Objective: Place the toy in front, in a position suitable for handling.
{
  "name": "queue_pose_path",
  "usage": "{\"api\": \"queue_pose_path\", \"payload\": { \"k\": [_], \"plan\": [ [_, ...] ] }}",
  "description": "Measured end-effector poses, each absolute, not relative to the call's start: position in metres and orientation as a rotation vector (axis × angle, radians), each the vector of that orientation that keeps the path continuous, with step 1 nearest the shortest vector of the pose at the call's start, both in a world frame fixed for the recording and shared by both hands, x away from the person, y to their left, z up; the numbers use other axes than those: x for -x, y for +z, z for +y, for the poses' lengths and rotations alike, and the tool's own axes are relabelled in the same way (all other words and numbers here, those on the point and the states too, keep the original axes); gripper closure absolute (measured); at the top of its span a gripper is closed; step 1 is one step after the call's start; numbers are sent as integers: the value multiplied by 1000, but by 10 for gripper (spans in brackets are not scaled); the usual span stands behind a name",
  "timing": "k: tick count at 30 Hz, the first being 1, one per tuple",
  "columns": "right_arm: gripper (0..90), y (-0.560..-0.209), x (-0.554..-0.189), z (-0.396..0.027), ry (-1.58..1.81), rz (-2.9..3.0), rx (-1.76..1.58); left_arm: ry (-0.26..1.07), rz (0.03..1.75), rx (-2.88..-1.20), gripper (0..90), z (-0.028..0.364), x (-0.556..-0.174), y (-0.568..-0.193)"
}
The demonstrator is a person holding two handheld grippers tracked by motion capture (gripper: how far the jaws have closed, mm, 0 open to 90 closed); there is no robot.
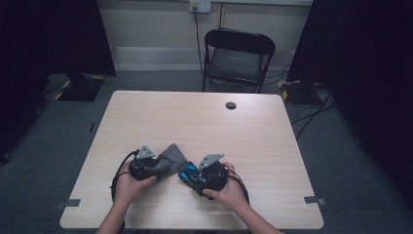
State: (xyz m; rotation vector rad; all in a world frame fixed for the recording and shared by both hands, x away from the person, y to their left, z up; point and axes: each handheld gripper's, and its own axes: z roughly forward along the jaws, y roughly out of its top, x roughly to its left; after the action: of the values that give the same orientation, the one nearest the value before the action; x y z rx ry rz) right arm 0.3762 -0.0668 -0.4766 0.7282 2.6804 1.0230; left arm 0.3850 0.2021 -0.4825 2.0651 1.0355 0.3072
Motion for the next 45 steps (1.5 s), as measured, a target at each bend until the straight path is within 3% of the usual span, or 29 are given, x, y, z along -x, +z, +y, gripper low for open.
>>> {"api": "queue_pose_path", "payload": {
  "k": [4,10,14,23,36,45],
  "plan": [
    [180,-476,-377,-67,1020,2683,-731,282,1038,-2049,327,204,-385,-480],
    [178,-472,-378,-69,1026,2686,-718,274,1029,-2041,267,206,-380,-470],
    [219,-463,-378,-68,1038,2664,-681,266,1036,-2064,250,208,-373,-464],
    [195,-439,-388,-65,1095,2626,-701,273,1042,-2061,239,225,-358,-459],
    [225,-439,-392,-22,1114,2690,-556,233,1044,-2070,212,243,-341,-460],
    [199,-445,-403,0,1141,2717,-555,205,1017,-2076,215,257,-336,-468]
  ]
}}
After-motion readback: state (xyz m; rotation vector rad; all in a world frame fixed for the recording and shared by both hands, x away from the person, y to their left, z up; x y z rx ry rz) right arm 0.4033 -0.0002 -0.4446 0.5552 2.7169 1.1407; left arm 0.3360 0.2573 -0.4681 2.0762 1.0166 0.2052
